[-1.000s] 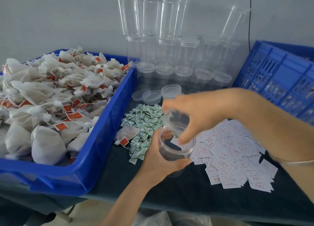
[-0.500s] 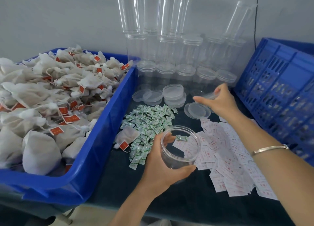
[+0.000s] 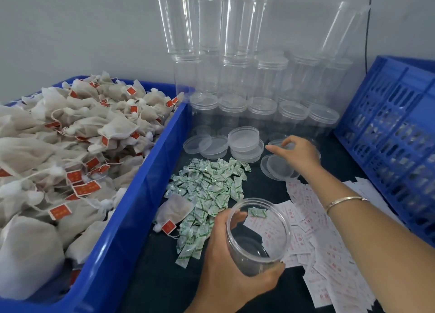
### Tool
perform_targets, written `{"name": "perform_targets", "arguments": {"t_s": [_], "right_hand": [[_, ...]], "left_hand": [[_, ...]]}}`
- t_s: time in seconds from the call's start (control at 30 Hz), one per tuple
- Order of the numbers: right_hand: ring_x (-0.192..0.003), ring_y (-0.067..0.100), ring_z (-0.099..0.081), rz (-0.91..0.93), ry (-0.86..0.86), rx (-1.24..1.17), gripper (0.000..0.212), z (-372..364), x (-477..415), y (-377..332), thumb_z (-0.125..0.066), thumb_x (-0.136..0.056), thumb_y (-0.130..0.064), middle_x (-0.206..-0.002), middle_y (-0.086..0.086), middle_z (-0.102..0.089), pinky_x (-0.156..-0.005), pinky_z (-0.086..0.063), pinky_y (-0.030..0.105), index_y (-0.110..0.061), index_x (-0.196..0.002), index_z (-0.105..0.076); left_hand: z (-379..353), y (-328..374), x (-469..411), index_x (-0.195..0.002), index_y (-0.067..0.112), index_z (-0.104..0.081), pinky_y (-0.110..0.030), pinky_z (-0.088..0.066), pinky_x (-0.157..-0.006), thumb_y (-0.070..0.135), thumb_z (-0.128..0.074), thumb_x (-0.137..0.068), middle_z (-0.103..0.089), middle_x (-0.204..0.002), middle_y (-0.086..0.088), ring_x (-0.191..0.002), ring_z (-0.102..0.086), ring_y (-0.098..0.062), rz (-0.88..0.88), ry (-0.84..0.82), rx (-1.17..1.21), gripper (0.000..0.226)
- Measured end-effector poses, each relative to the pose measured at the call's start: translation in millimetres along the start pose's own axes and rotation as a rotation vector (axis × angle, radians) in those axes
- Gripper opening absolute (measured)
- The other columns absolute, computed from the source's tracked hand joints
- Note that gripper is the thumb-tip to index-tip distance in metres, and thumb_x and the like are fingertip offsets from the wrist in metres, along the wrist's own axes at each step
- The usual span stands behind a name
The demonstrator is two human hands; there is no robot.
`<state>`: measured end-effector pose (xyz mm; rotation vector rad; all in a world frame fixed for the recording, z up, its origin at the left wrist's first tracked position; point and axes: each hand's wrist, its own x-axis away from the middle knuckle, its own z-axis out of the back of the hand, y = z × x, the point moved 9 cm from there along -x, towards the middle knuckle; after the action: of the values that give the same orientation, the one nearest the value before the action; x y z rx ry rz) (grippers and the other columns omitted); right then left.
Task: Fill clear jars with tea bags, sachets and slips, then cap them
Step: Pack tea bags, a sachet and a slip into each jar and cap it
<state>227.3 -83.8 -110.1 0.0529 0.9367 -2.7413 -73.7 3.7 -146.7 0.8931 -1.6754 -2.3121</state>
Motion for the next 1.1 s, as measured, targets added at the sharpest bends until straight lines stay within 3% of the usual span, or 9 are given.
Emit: {"name": "perform_targets", "arguments": {"t_s": [0.1,0.23,0.43,0.6,0.73,0.8,0.93,1.0,1.1], "right_hand": [[-0.116,0.032,-0.057,0.021,-0.074,0.168,0.067,-17.2,-10.5,2.0,-0.067,-0.071,-0.077,-0.142,0.01,-0.053,-0.084,-0.054,0.043,-0.028,-0.117,-0.071],[-0.15,0.036,-0.014,-0.005,-0.229,0.334,0.083,-35.3,-8.6,8.5,-0.054,-0.074,-0.085,-0.161,0.014,-0.024,-0.117,-0.02,0.059,-0.039,-0.143,-0.05],[-0.147,0.024,-0.024,0.171,0.081,-0.116,0.057,15.9,34.6,-22.4,-0.065,-0.081,-0.065,-0.156,0.009,-0.035,-0.116,-0.022,0.044,-0.034,-0.128,-0.063],[-0.122,-0.011,-0.051,0.283,-0.209,-0.66,0.064,11.6,156.3,-31.1,-0.046,-0.068,-0.094,-0.131,-0.031,-0.056,-0.096,-0.042,0.017,-0.055,-0.117,-0.059],[-0.116,0.012,-0.065,0.256,-0.405,-0.896,0.087,-23.0,220.8,-20.0,-0.068,-0.064,-0.08,-0.122,-0.008,-0.07,-0.101,-0.052,0.031,-0.021,-0.127,-0.056],[-0.122,0.014,-0.062,0.296,-0.425,-0.895,0.1,-31.4,239.2,-24.1,-0.081,-0.055,-0.072,-0.128,-0.001,-0.067,-0.1,-0.051,0.026,-0.017,-0.133,-0.051],[-0.121,0.013,-0.062,0.292,-0.299,-0.936,0.082,-33.6,247.1,-21.6,-0.085,-0.058,-0.039,-0.126,-0.001,-0.066,-0.09,-0.054,0.021,-0.021,-0.131,-0.052],[-0.121,0.013,-0.061,0.302,-0.241,-0.914,0.082,-32.7,245.6,-20.8,-0.082,-0.058,-0.042,-0.122,-0.004,-0.067,-0.099,-0.05,0.025,-0.019,-0.131,-0.051],[-0.123,0.012,-0.059,0.315,-0.236,-0.888,0.089,-34.0,245.7,-21.1,-0.082,-0.058,-0.045,-0.123,-0.007,-0.066,-0.107,-0.047,0.037,-0.018,-0.135,-0.048]], "left_hand": [[-0.9,-1.5,0.1,-0.128,0.039,-0.043,-0.014,-0.04,-0.096,0.044,-0.09,-0.051,-0.055,-0.127,0.012,-0.125,-0.05,-0.012,0.007,-0.004,-0.013,0.09],[-1.0,-0.7,-0.3,-0.127,0.04,-0.042,-0.015,-0.042,-0.094,0.043,-0.09,-0.05,-0.055,-0.126,0.011,-0.123,-0.051,-0.012,0.008,-0.005,-0.023,0.091],[-2.4,-2.1,1.0,-0.128,0.038,-0.044,-0.038,-0.052,-0.092,0.042,-0.091,-0.052,-0.055,-0.127,0.01,-0.123,-0.052,-0.016,0.02,-0.004,-0.003,0.09],[0.0,2.2,-0.4,-0.126,0.041,-0.045,-0.016,-0.045,-0.093,0.042,-0.089,-0.052,-0.055,-0.125,0.013,-0.122,-0.052,-0.009,0.011,0.025,0.021,0.086],[-3.2,5.2,0.8,-0.128,0.034,-0.043,-0.016,-0.046,-0.093,0.044,-0.088,-0.055,-0.057,-0.123,0.014,-0.119,-0.056,-0.01,0.03,-0.01,0.07,0.085],[-3.9,4.1,1.4,-0.129,0.03,-0.041,-0.019,-0.046,-0.096,0.042,-0.086,-0.055,-0.057,-0.122,0.018,-0.119,-0.055,-0.009,0.071,-0.045,0.074,0.087],[-2.7,4.9,2.7,-0.133,0.04,-0.032,-0.013,-0.043,-0.098,0.024,-0.088,-0.058,-0.05,-0.129,0.026,-0.123,-0.05,0.002,0.196,-0.246,0.024,0.095],[4.2,16.5,3.4,-0.138,0.052,-0.02,-0.012,-0.036,-0.104,0.025,-0.087,-0.064,-0.039,-0.136,0.034,-0.128,-0.039,0.01,0.194,-0.394,-0.147,0.104],[41.0,40.3,-12.2,-0.15,0.04,-0.011,-0.019,-0.019,-0.111,0.025,-0.074,-0.079,-0.023,-0.142,0.028,-0.137,-0.021,0.003,0.167,-0.455,-0.522,0.096]]}}
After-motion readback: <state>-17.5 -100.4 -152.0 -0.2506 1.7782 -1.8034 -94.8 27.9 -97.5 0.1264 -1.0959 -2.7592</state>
